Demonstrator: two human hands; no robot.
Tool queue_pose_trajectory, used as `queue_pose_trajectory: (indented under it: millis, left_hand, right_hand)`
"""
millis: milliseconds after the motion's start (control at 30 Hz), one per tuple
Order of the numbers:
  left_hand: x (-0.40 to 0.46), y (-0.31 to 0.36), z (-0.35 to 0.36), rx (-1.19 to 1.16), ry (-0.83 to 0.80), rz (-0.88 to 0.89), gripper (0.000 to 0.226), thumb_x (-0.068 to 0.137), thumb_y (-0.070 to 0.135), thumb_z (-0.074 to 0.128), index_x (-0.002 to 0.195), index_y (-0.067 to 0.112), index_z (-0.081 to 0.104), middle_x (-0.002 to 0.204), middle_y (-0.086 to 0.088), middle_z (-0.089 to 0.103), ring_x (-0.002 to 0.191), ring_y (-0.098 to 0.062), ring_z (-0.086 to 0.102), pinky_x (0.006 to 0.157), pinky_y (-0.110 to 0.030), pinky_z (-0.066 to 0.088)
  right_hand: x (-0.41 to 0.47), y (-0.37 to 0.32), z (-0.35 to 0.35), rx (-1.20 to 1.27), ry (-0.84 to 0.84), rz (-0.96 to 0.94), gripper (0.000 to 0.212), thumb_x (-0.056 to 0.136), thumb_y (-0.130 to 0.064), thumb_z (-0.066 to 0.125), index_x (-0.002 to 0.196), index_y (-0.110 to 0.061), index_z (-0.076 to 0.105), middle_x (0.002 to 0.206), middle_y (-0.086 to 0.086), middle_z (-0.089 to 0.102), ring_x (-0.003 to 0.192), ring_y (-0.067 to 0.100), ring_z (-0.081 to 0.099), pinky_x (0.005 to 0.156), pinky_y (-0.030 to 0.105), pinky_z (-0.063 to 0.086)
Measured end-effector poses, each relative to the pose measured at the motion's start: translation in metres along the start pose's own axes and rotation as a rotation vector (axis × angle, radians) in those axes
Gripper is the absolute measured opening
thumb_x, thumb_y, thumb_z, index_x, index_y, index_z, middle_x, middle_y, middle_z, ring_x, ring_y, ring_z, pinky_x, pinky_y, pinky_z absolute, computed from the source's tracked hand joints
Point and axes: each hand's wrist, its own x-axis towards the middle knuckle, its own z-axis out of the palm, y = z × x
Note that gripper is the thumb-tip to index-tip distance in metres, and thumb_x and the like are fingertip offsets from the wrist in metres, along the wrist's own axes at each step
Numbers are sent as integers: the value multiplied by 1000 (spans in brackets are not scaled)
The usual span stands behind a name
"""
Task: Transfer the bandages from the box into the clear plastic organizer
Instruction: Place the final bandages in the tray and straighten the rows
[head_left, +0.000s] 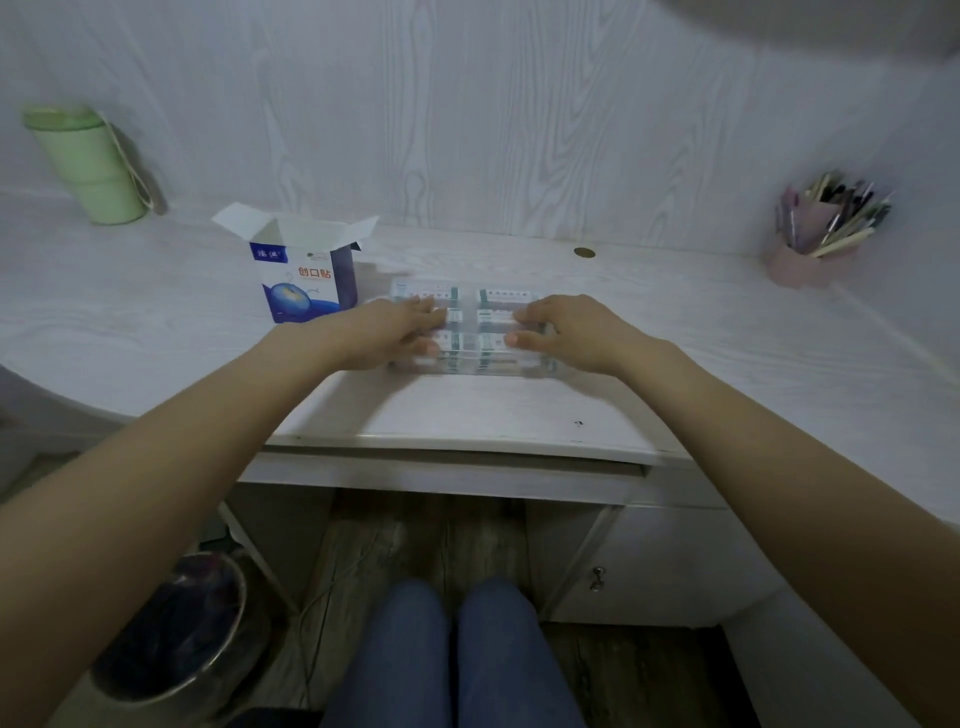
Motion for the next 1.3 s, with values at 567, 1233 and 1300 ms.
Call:
queue_pose_trajectory:
  millis: [567,1233,1300]
  left_hand:
    - [23,3,0,376,-50,-58,58,91,40,56,139,13,37,128,-11,49,110,-30,49,86,-34,44]
    - [25,0,6,320,82,-2,27,91,34,55,108,12,53,104,-10,56,87,-23,50,68,-29,37]
    - [23,0,7,318,101,0,27,92,32,53,109,12,53,104,-10,57,83,-20,47,67,-29,35]
  right_hand:
    - [-9,-7,-7,-144,-141,27,73,89,-53,55,149,-23,27,153,3,31,135,25,35,108,33,27]
    - [-3,-29,13,-301,11,101,39,83,-29,69,115,-12,53,112,9,57,88,20,48,71,29,38]
    - [-3,-30,13,-301,13,101,40,83,-28,68,116,-12,53,113,9,57,92,22,51,72,28,38]
